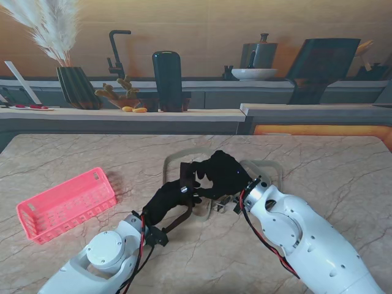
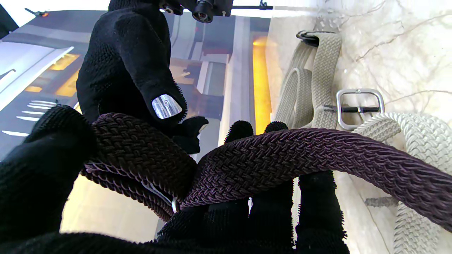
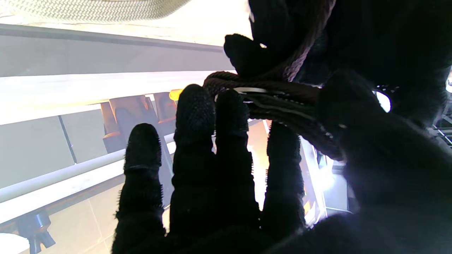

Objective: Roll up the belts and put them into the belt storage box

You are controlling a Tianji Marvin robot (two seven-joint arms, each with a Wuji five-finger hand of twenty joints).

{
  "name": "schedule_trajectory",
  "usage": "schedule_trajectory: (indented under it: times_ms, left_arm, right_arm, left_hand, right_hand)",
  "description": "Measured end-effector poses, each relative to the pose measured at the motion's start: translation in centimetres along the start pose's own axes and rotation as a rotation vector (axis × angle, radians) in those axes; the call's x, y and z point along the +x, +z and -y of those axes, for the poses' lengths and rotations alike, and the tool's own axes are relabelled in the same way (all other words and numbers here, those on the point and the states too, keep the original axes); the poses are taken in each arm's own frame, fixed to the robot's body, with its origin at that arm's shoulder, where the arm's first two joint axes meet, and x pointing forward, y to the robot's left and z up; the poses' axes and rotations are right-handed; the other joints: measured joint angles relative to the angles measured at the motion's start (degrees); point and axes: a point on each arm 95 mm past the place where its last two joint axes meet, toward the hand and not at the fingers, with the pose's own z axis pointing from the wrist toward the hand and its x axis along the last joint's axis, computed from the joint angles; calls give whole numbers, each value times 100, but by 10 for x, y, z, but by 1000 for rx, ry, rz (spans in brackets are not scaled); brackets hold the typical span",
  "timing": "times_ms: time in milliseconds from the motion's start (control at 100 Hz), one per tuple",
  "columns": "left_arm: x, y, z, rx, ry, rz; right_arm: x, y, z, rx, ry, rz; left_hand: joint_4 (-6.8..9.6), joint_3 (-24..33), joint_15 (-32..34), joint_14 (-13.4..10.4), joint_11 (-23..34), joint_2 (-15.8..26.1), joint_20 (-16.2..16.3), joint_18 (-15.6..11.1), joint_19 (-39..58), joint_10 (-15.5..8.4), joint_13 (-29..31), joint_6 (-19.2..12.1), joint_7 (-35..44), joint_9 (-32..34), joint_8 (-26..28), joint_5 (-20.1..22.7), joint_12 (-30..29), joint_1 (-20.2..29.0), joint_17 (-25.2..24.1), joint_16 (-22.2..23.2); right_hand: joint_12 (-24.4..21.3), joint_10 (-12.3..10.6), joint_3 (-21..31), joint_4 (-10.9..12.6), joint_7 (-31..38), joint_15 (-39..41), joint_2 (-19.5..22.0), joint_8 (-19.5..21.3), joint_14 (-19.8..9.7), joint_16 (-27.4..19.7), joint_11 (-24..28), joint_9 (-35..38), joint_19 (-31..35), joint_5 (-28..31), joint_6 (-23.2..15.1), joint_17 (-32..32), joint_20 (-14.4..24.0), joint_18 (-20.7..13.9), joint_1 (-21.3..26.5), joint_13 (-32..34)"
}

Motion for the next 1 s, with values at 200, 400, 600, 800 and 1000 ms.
schedule_trajectory:
  times_ms: [200, 400, 600, 800, 1000]
  left_arm:
    - [-2, -2, 2, -9, -23, 2]
    - [2, 0, 4, 10, -21, -11]
    - [5, 0, 5, -33, 6, -13]
    - [7, 1, 9, -85, 58, -9]
    - [16, 5, 10, -43, 117, -3]
  right_arm:
    - [1, 0, 2, 24, -18, -16]
    - [4, -1, 9, 50, -10, -21]
    - [4, -2, 10, 55, -7, -21]
    - [3, -6, 7, 49, -49, -17]
    - [3, -13, 2, 0, -56, -1]
  left_hand:
    - [19, -683, 0, -2, 0, 334, 104, 10, -36, 22, 0, 90, -157, 3, -40, -100, 0, -192, 0, 77]
    - [33, -1197, 64, 9, -26, 504, 201, 20, -59, 246, 0, -301, -314, -20, -43, -102, 0, 399, 27, 141]
    - [213, -363, 75, -2, -28, 305, 202, -26, -66, 320, 84, -399, -342, -36, -47, -417, 0, 1389, 170, 142]
    - [318, -59, -88, -149, -40, 307, 202, -112, -244, 276, 86, -547, -411, -215, -76, -677, 10, 2278, 215, 142]
    - [377, -285, 78, -302, -368, 516, 259, -289, -125, -30, 586, -1137, 249, 229, 288, -325, 952, 3933, 682, 450]
  right_hand:
    - [0, 46, 3, 105, -165, -12, 4, 192, 0, -1, -80, -120, -70, -58, -73, -4, 0, 0, -54, 3]
    - [0, 105, 3, 229, -100, -61, 5, 347, -1, -1, -48, -119, -122, 252, -1069, -7, 0, 1, -54, -93]
    - [152, 141, 69, 426, -164, -113, 11, 872, -1, -1, 115, -132, -182, 256, -1357, -8, 56, 1, -233, -166]
    - [165, 15, 69, 426, -378, -114, 12, 915, -1, -2, 127, -197, -189, 263, -1590, -8, 60, 1, -304, -211]
    - [152, 109, 69, 426, -462, -114, 12, 892, -1, -2, 14, -429, -194, 321, -1415, -8, 111, 1, -308, -224]
